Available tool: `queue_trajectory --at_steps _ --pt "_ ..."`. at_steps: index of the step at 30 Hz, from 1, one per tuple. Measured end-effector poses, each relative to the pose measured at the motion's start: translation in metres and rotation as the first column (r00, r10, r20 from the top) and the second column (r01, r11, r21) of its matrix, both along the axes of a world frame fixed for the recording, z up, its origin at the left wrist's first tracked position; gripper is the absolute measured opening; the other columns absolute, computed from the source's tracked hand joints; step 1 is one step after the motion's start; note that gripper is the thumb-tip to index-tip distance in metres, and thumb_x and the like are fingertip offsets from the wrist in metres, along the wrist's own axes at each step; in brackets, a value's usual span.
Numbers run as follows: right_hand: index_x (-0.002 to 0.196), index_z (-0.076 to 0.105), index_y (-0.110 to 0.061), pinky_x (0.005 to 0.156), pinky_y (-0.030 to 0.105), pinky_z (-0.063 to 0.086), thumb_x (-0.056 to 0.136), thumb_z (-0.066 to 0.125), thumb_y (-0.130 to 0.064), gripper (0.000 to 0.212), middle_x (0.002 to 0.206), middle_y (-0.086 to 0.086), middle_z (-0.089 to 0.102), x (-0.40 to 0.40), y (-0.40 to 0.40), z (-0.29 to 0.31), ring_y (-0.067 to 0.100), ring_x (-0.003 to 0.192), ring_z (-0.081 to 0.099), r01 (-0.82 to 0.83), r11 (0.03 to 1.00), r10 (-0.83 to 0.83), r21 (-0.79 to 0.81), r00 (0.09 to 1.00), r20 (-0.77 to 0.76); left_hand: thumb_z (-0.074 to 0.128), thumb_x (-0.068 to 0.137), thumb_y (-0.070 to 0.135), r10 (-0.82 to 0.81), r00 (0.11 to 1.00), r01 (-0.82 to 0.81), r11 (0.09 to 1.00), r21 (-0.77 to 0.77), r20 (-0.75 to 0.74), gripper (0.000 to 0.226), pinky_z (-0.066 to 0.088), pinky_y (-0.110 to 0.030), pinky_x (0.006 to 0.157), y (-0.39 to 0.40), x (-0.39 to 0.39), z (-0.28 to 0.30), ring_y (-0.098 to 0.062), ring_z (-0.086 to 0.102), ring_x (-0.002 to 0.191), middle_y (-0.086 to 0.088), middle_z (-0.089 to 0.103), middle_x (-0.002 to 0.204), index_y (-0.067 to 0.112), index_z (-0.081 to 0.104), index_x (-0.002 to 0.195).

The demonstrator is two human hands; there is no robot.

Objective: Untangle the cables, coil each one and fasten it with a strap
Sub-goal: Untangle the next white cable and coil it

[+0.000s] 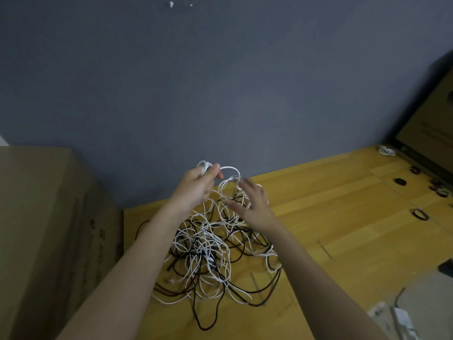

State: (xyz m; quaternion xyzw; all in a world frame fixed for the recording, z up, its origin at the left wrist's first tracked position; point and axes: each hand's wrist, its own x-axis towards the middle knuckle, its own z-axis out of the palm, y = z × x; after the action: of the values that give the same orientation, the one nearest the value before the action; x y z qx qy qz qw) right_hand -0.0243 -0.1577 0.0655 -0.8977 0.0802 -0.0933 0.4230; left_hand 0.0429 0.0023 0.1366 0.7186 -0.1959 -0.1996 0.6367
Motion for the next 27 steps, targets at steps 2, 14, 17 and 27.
queue_trajectory --at_steps 2,14,17,27 --pt "0.116 0.063 -0.023 0.11 0.034 0.017 0.1 0.047 -0.031 0.024 0.141 -0.005 0.043 0.004 0.008 -0.008 0.009 0.131 0.021 -0.025 1.0 0.026 -0.016 0.999 0.043 0.04 0.102 0.033 -0.025 0.999 0.025 0.999 -0.029 -0.024 0.031 0.019 -0.017 0.04 -0.003 -0.003 0.006 -0.007 0.02 0.04 0.011 0.028 0.046 0.014 0.053 0.081" --pt "0.088 0.043 -0.021 0.08 0.038 0.041 0.104 0.025 -0.034 0.028 0.079 0.003 0.063 0.007 0.017 -0.011 0.024 0.079 0.055 0.055 0.994 -0.05 -0.098 0.998 0.049 0.039 0.088 0.043 -0.405 0.848 0.292 0.895 -0.336 -0.343 0.037 0.009 -0.018 0.038 0.003 -0.01 0.019 -0.002 0.012 0.034 0.011 0.023 0.042 0.021 0.042 0.058" --pt "0.083 0.041 -0.024 0.061 0.036 0.04 0.103 0.032 -0.035 0.025 0.072 0.004 0.056 -0.01 0.032 -0.026 0.02 0.062 0.05 -0.125 0.992 0.127 0.037 0.989 -0.08 0.038 0.096 0.034 -0.282 0.924 0.165 0.903 -0.397 -0.257 0.026 0.018 -0.015 0.038 -0.003 -0.006 0.014 -0.003 0.02 0.037 0.008 0.03 0.047 0.016 0.04 0.077" --pt "0.121 0.048 -0.008 0.082 0.033 0.043 0.086 0.055 -0.001 0.036 0.097 0.011 0.064 -0.031 0.027 -0.057 0.028 0.085 0.059 -0.246 0.785 0.218 -0.569 0.969 -0.118 0.027 0.105 0.025 0.015 0.99 -0.014 1.0 -0.007 0.138 0.012 0.042 -0.017 0.061 -0.016 -0.014 -0.029 -0.004 0.045 0.056 0.005 0.051 0.083 0.026 0.033 0.094"
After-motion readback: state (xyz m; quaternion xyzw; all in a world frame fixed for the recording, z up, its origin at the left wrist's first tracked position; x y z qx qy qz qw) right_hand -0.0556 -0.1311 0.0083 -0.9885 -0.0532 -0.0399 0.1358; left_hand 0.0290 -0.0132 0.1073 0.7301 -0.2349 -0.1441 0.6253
